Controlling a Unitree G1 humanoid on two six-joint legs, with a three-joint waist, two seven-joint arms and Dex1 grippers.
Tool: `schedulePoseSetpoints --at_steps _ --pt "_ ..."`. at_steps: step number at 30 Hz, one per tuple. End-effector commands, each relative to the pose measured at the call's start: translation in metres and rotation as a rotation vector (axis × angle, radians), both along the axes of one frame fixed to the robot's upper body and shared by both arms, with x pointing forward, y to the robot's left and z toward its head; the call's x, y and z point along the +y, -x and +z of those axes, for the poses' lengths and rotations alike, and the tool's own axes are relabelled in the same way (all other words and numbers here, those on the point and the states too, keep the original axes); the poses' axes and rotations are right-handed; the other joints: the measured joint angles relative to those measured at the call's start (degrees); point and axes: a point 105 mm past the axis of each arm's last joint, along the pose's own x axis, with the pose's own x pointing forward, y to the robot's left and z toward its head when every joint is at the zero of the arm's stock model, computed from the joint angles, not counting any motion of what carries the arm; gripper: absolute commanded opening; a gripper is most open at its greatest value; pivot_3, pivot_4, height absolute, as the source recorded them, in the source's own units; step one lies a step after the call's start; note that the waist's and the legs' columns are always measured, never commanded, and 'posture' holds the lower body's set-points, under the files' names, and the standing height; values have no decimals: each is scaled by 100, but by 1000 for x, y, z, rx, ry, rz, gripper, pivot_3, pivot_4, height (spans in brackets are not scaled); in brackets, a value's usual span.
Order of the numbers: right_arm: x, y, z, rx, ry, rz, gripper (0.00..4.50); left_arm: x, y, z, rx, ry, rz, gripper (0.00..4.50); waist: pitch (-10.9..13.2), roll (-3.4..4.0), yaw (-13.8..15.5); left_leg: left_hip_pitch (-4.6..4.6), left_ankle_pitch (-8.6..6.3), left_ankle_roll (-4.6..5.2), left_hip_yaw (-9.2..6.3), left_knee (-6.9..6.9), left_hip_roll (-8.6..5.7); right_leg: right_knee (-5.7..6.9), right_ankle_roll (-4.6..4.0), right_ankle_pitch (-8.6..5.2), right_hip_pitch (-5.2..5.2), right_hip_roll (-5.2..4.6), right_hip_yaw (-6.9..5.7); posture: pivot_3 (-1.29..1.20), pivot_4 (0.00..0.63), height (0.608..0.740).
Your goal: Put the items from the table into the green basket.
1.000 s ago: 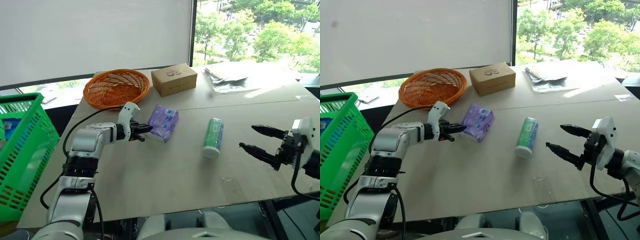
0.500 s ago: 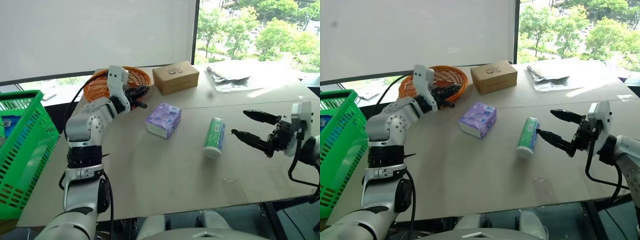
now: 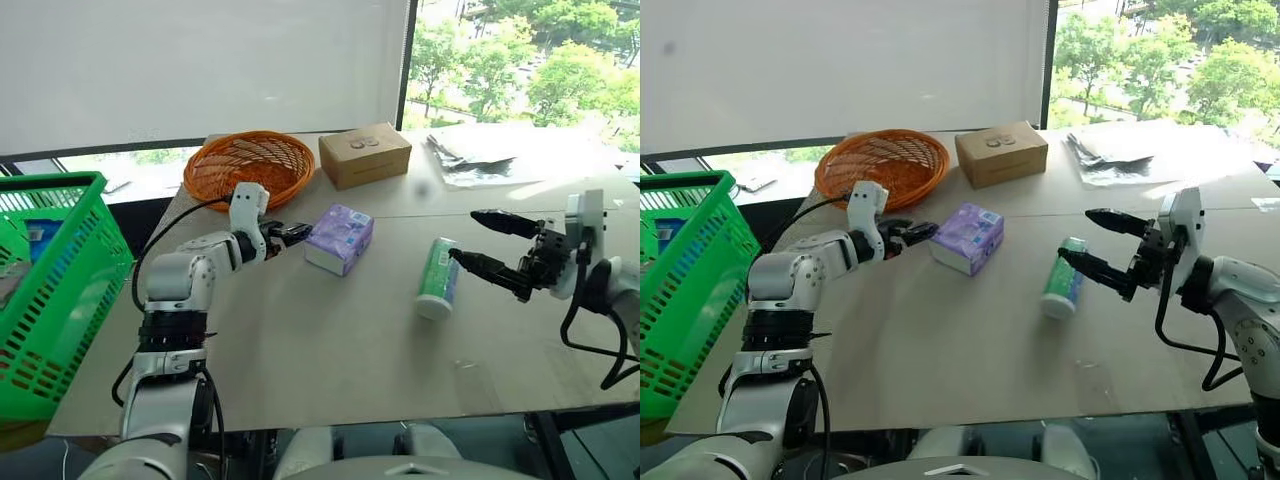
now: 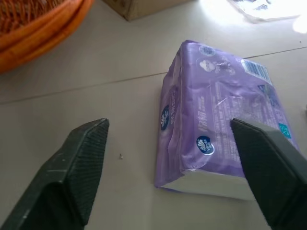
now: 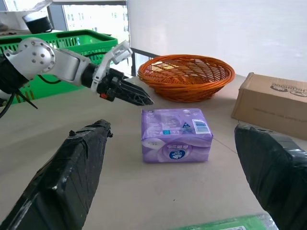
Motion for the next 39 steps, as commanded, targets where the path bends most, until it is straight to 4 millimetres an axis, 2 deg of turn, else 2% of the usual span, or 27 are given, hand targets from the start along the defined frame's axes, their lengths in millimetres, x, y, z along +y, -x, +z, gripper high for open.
schedulePoseSetpoints --at_steps 1,7,8,9,15,17,20,22,24,25,27,30,31,33,34,35,36,37,39 --pt "0 4 7 -47 2 3 4500 -16 -6 -2 5 77 -66 4430 1 -2 -14 -1 0 0 0 0 -2 -1 0 0 0 -2 0 -22 0 740" --pt "-1 8 1 -28 24 0 4500 -32 -9 -23 92 104 -126 4430 -3 0 -33 0 0 0 -1 0 -2 0 0 0 0 -4 -3 -49 0 740" --pt "-1 9 -1 -21 35 -2 4500 -34 -9 -23 93 107 -139 3907 -4 0 -37 -1 0 0 -1 0 -2 0 0 0 0 -5 -3 -49 0 740" --pt "-3 10 -3 -13 44 -5 4500 -36 -9 -22 92 111 -150 3626 -4 0 -35 0 0 1 0 0 -3 0 0 0 0 -5 -3 -49 0 740" --pt "-13 7 -15 8 108 -62 4500 -35 -11 -20 64 101 -143 1039 -5 0 -39 -1 -1 1 -1 0 -3 0 0 0 0 -7 -3 -60 0 740" --pt "-13 7 -16 9 104 -64 4500 -34 -14 -11 -5 86 -133 708 -5 0 -41 0 -1 1 -1 0 -3 0 0 0 0 -7 -3 -59 0 740" --pt "-10 7 -12 -1 85 -48 4500 -35 -18 22 -156 101 -144 655 -3 -2 -48 -2 -1 1 0 0 -2 1 0 0 -1 -7 -3 -58 0 740" --pt "-2 10 -5 -16 57 -11 4500 -29 -22 72 -320 142 -89 655 3 -10 -52 -7 0 1 -1 0 -2 2 0 0 -8 -7 -3 -54 0 740" --pt "10 13 4 -29 15 40 4500 -12 -22 124 -488 135 1 655 5 -12 -70 -25 0 0 -1 1 -1 4 0 0 -29 -7 -2 -37 0 740" --pt "13 14 7 -31 2 54 4500 -6 -21 138 -534 124 29 655 5 -14 -79 -36 0 0 0 2 -1 8 0 1 -42 -7 0 -37 0 740" --pt "23 15 15 -41 -33 86 4500 15 -18 176 -655 81 136 655 1 -17 -102 -76 4 -6 -1 7 -1 19 1 2 -85 -4 -1 2 0 740" --pt "42 13 24 -43 -77 154 4500 83 -9 240 -863 11 485 655 -2 -17 -123 -83 18 -30 2 4 -2 14 1 2 -93 1 7 59 0 740" --pt "53 11 27 -52 -94 190 4500 120 -1 252 -900 -121 616 655 -3 -18 -121 -82 18 -30 3 2 -2 12 1 2 -93 2 7 72 0 740" --pt "68 8 30 -67 -111 235 4500 163 11 259 -908 -334 750 655 -2 -19 -201 -76 19 -30 8 -1 -4 15 1 2 -95 6 16 72 0 740" --pt "72 7 31 -72 -114 246 4500 174 14 258 -900 -403 779 655 -2 -18 -194 -65 20 -33 1 -10 -5 19 -2 4 -99 22 41 98 0 740" --pt "75 6 32 -75 -117 256 4500 185 16 255 -882 -448 809 655 -3 -19 -166 -56 20 -33 -16 -13 -10 22 -3 3 -95 29 44 112 0 740" --pt "84 3 35 -83 -126 277 4500 211 26 251 -850 -455 882 655 -4 -22 -106 -57 21 -33 -25 -12 -11 20 -3 3 -95 28 36 127 0 740" --pt "90 1 36 -88 -131 292 4500 228 33 248 -833 -451 931 655 -4 -23 -39 -58 23 -37 -30 -10 -14 18 -3 3 -94 24 30 141 0 740" --pt "105 -8 42 -129 -128 307 4500 271 56 233 -753 -544 1044 655 -6 -28 22 -62 24 -39 -36 -6 -20 20 -2 4 -94 16 22 161 0 740"
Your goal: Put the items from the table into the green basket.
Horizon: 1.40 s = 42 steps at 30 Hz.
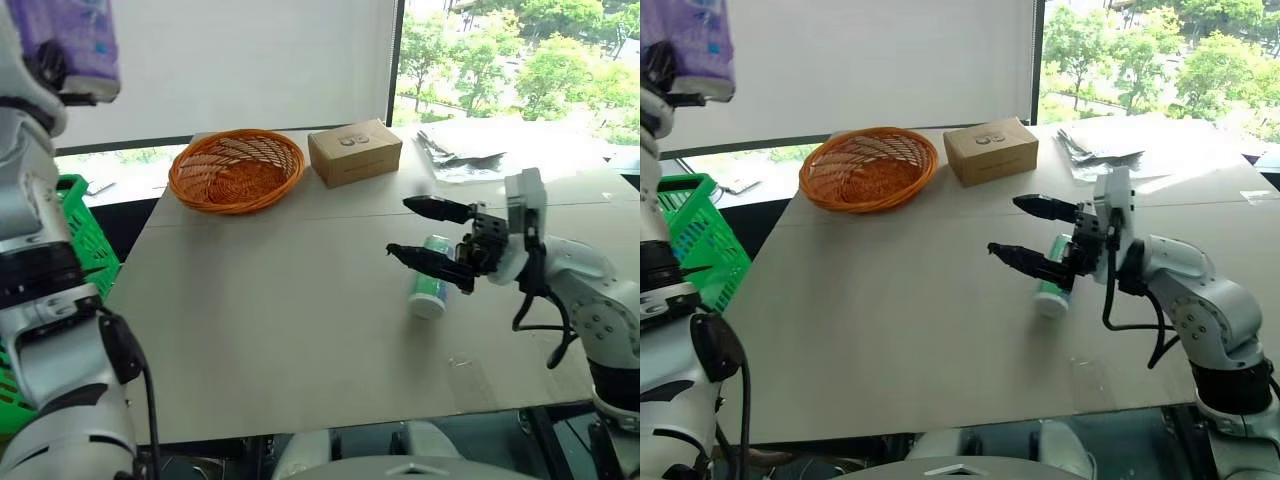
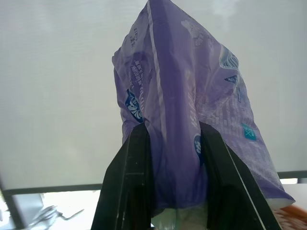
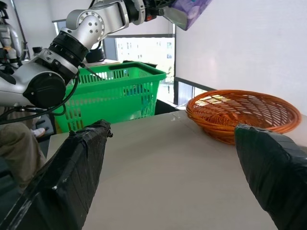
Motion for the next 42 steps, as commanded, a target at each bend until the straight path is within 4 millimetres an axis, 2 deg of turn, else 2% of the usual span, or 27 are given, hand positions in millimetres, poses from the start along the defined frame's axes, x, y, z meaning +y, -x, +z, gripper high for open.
schedulePoseSetpoints --at_steps 1,3,5,9,11,15,19,21,22,23,25,27,28,30,31,33,37,40,41,42 --pt "20 -9 13 -89 -3 24 4500 58 36 -6 30 -30 199 655 -2 -9 54 1 1 -1 -1 0 -1 3 0 0 -2 0 0 161 0 740" --pt "26 -11 13 -103 5 35 4500 72 47 -12 73 -77 261 655 -13 -44 172 -2 1 -3 -9 -2 -2 -1 -1 0 -7 -1 -10 190 0 740" --pt "29 -11 14 -108 3 53 4500 83 55 -22 86 -48 300 655 -26 -79 311 -19 0 -5 -26 -3 -4 -9 -1 0 -11 -7 -35 212 0 740" --pt "33 -11 14 -114 0 74 4500 89 57 -46 129 -23 307 655 -36 -96 593 -29 -1 -7 -45 -6 -27 -10 -1 0 -11 -37 -62 218 0 740" --pt "33 -12 15 -117 -3 72 4500 90 57 -52 140 -20 320 1647 -40 -102 675 -31 -2 -7 -47 -7 -30 -12 -1 0 -11 -45 -72 218 0 740" --pt "30 -13 13 -112 -1 58 4500 87 53 -49 112 2 315 3103 -46 -110 746 -31 -12 10 -52 -10 -28 -10 -3 -1 -12 -45 -84 204 0 740" --pt "21 -16 10 -112 16 21 4500 71 39 -40 41 39 242 3103 -48 -112 751 -30 -11 9 -53 -12 -29 -8 -3 -1 -12 -46 -86 185 0 740" --pt "13 -19 9 -110 24 -12 4500 47 22 -35 8 51 122 3103 -48 -112 740 -31 -11 9 -53 -12 -30 -8 -3 -1 -12 -47 -85 175 0 740" --pt "6 -22 7 -106 34 -39 4500 24 6 -40 33 57 1 3103 -51 -116 753 -30 -10 8 -52 -11 -30 -9 -3 -1 -12 -47 -86 175 0 740" --pt "-5 -26 1 -95 59 -86 4500 -9 -10 -52 80 83 -161 3103 -53 -119 756 -31 -10 8 -52 -11 -31 -9 -3 -1 -11 -51 -91 165 0 740" --pt "-22 -30 -9 -77 100 -150 4500 -61 -24 -74 178 125 -410 3103 -59 -122 766 -33 -2 -4 -53 -10 -33 -11 -3 -1 -7 -56 -96 142 0 740" --pt "-36 -29 -17 -54 120 -198 4500 -123 -20 -104 320 123 -704 3103 -64 -119 704 -33 -2 -4 -51 -6 -37 -9 -3 -1 0 -66 -97 118 0 740" --pt "-46 -27 -23 -33 134 -233 4500 -164 -7 -125 429 104 -889 3103 -64 -117 622 -36 -1 -5 -37 -9 -35 -14 -3 -1 -2 -67 -92 111 0 740" --pt "-61 -24 -36 0 189 -292 4500 -212 18 -149 546 105 -1119 3103 -64 -113 477 -34 -3 -1 -28 -9 -34 -11 -3 -1 -5 -69 -84 81 0 740" --pt "-67 -22 -44 15 239 -320 4500 -224 24 -152 556 111 -1177 3103 -64 -112 386 -36 -4 0 -24 -11 -33 -13 -3 -1 -9 -68 -79 66 0 740" --pt "-73 -20 -56 51 299 -356 4500 -234 29 -149 547 127 -1228 3103 -62 -110 208 -43 -2 -1 -16 -13 -25 -13 -5 -2 -25 -61 -74 51 0 740" --pt "-70 -27 -77 195 282 -565 4500 -232 48 -131 543 77 -1371 3103 -66 -84 -101 -17 -4 2 -10 -18 4 15 -31 -4 -23 -32 -71 36 0 740" --pt "-68 -33 -100 299 351 -731 4500 -220 64 -126 590 14 -1424 3790 -55 -44 -177 9 0 -4 -9 -18 8 52 -53 -10 -20 -23 -64 38 0 740" --pt "-70 -35 -110 313 420 -791 4500 -218 72 -126 622 -15 -1457 4343 -52 -36 -175 15 2 -6 -8 -17 8 68 -59 -13 -20 -23 -63 38 0 740" --pt "-69 -35 -119 370 441 -835 4500 -217 83 -128 662 -49 -1498 4436 -42 -19 -183 16 3 -7 -8 -16 7 70 -59 -14 -19 -23 -64 38 0 740"
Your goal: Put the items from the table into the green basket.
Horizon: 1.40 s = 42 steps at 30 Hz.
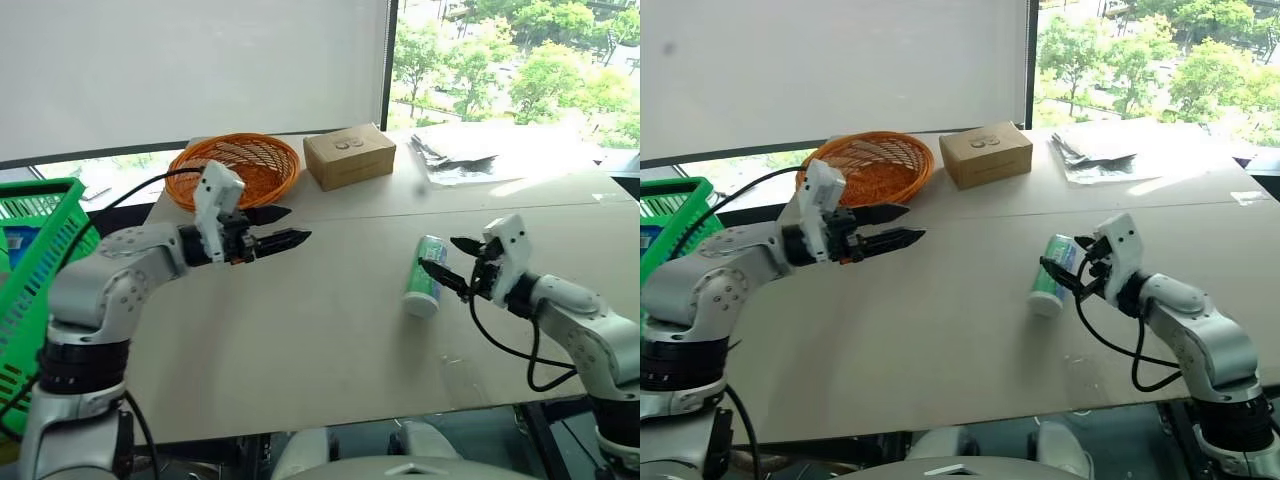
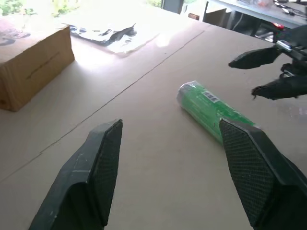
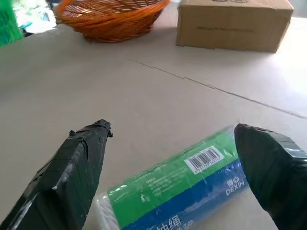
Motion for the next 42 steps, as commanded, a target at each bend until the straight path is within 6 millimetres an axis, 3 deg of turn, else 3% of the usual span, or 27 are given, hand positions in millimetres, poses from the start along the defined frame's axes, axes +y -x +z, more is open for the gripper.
schedulePoseSetpoints --at_steps 1,5,11,16,18,20,23,26,29,31,32,35,39,42 --pt "3 -5 -17 103 91 -188 4500 6 38 9 4 -92 -197 4436 13 18 -20 11 2 -1 1 0 -1 2 -1 -1 8 0 0 38 0 740" --pt "11 -9 -31 241 45 -315 4500 13 59 6 9 -193 -290 4436 33 46 6 25 2 -3 4 -5 2 0 -11 -10 19 6 4 60 0 740" --pt "5 -2 -73 522 77 -477 4500 7 59 15 -112 -228 -314 4436 29 42 130 54 1 -2 3 -10 -3 -18 -9 -10 55 2 -3 90 0 740" --pt "26 -1 -69 634 -4 -494 4500 7 60 5 -103 -268 -304 4436 23 37 139 85 1 -2 -6 -30 -2 -27 -8 -10 86 8 -11 96 0 740" --pt "33 1 -70 659 -26 -479 4100 5 56 6 -133 -258 -285 4500 25 39 143 85 1 -2 -6 -37 -3 -30 -8 -10 85 8 -10 105 0 740" --pt "37 3 -72 662 -13 -454 3312 4 55 7 -139 -253 -278 4500 18 30 136 83 1 -3 -9 -59 -4 -53 -9 -10 84 8 -15 106 0 740" --pt "30 0 -67 622 40 -457 2470 4 53 8 -141 -245 -269 4500 18 30 130 83 2 -4 -10 -72 -4 -77 -7 -9 86 7 -16 107 0 740" --pt "25 -16 -43 443 82 -413 2092 5 48 10 -124 -183 -224 4500 24 39 150 83 2 -3 -12 -72 -7 -80 -7 -9 87 4 -20 107 0 740" --pt "36 -31 -5 162 95 -272 2036 -2 44 14 -82 -27 -171 4500 42 57 160 83 3 -2 -14 -69 -12 -82 -6 -9 90 -2 -23 91 0 740" --pt "52 -31 20 52 3 -142 2036 -16 41 20 -62 156 -159 4500 64 65 136 78 3 0 -16 -61 -16 -84 5 -8 100 -4 -24 91 0 740" --pt "64 -28 38 -20 -59 -54 2036 -23 35 26 -50 305 -124 4500 63 63 128 78 3 0 -16 -61 -16 -82 7 -9 100 -3 -24 91 0 740" --pt "83 -17 65 -152 -132 117 2036 -32 19 27 33 553 -35 4500 64 51 90 73 2 0 -19 -61 -4 -81 8 -8 96 8 -24 87 0 740" --pt "113 10 84 -280 -149 356 2036 -50 18 22 151 705 -55 4500 60 44 69 63 3 -2 -24 -64 6 -78 5 -7 81 21 -19 80 0 740" --pt "122 19 95 -354 -179 429 2036 -55 12 20 185 732 -33 4500 58 39 100 63 3 -3 -23 -60 -2 -79 5 -7 81 12 -19 81 0 740"
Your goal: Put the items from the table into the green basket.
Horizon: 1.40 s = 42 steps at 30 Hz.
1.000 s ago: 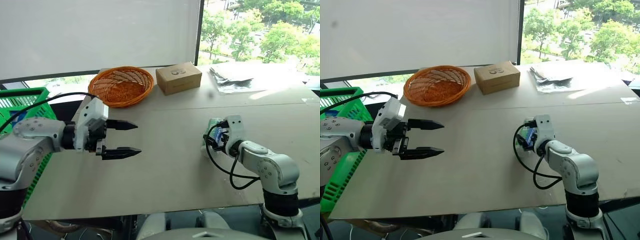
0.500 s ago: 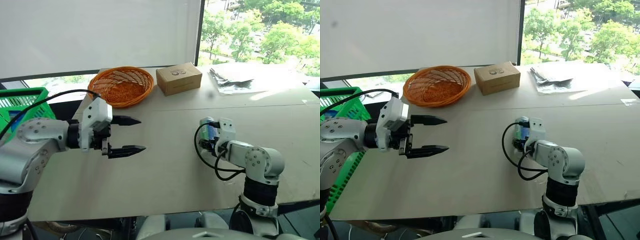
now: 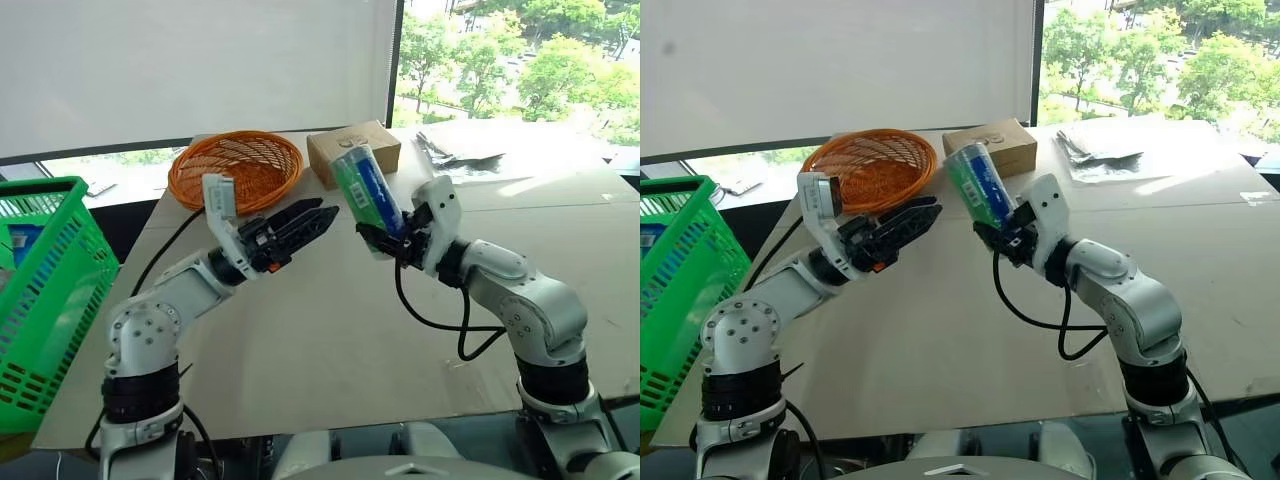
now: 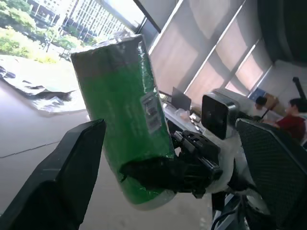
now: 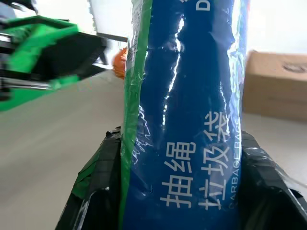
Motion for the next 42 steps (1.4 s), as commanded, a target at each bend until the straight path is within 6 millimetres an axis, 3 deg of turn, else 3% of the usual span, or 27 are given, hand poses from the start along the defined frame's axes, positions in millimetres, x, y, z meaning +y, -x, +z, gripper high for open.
schedulePoseSetpoints --at_steps 1,4,10,13,16,18,22,26,28,29,32,35,37,42 --pt "11 15 30 -160 -72 104 2036 -2 -5 9 4 34 11 4500 0 -1 38 1 0 0 0 0 -3 2 0 0 0 -2 -1 81 0 740" --pt "18 28 31 -198 -69 197 2036 -13 1 15 -10 68 -46 4500 -3 -5 71 4 5 -8 -2 2 -6 3 -1 1 3 -3 -4 80 0 740" --pt "17 28 32 -203 -76 218 2036 -19 1 15 -13 79 -68 4500 -2 -5 57 2 20 -35 -4 1 -8 1 -2 1 3 -4 -3 74 0 740" --pt "15 27 32 -199 -77 218 2029 -17 -1 15 -18 87 -56 3616 -2 -5 60 2 21 -37 -5 0 -6 0 -3 0 2 -2 -4 74 0 740" --pt "13 27 29 -195 -60 213 3413 -16 -2 15 -22 80 -53 2420 -2 -5 61 1 22 -37 -4 0 -7 -1 -3 0 2 -3 -2 72 0 740" --pt "12 27 29 -189 -57 212 4394 -14 -2 16 -31 75 -52 2415 -2 -5 62 2 22 -37 -4 0 -8 -1 -3 0 2 -3 -2 68 0 740" --pt "5 22 27 -130 -79 175 4461 5 -20 24 -106 -37 102 2415 0 -6 63 1 22 -37 -5 0 -7 -1 -3 0 2 -2 -3 68 0 740" --pt "-13 26 36 -122 -83 211 4461 58 -54 44 -229 -350 457 2415 5 -9 57 2 21 -37 -5 -3 -9 -2 -3 0 2 -1 -4 76 0 740" --pt "-20 30 46 -124 -104 249 4461 101 -70 64 -280 -501 697 2415 9 -9 55 3 21 -36 -3 -7 -9 -3 -3 0 1 1 1 90 0 740" --pt "-22 33 52 -124 -112 281 4461 134 -76 74 -290 -612 855 2415 10 -10 54 2 19 -32 -3 -8 -9 -4 -4 -1 0 1 0 99 0 740" --pt "-23 35 61 -113 -111 342 4461 226 -69 91 -251 -952 1239 2415 32 -33 27 -2 17 -29 -3 -12 -8 -8 -3 -2 -7 0 -2 115 0 740" --pt "-25 35 62 -116 -83 367 4461 278 -52 98 -199 -1184 1438 2415 31 -43 34 -10 17 -30 2 -33 -7 0 -4 0 -47 20 39 134 0 740" --pt "-27 33 63 -119 -74 376 4461 305 -38 103 -141 -1195 1574 2415 33 -48 105 -25 19 -36 -4 -35 -7 -8 -4 0 -59 13 35 143 0 740" --pt "-29 30 72 -155 -104 392 4461 330 -22 97 -66 -1202 1688 2415 29 -94 375 -47 7 -17 -17 -25 -19 -5 -1 2 -67 -18 13 150 0 740"
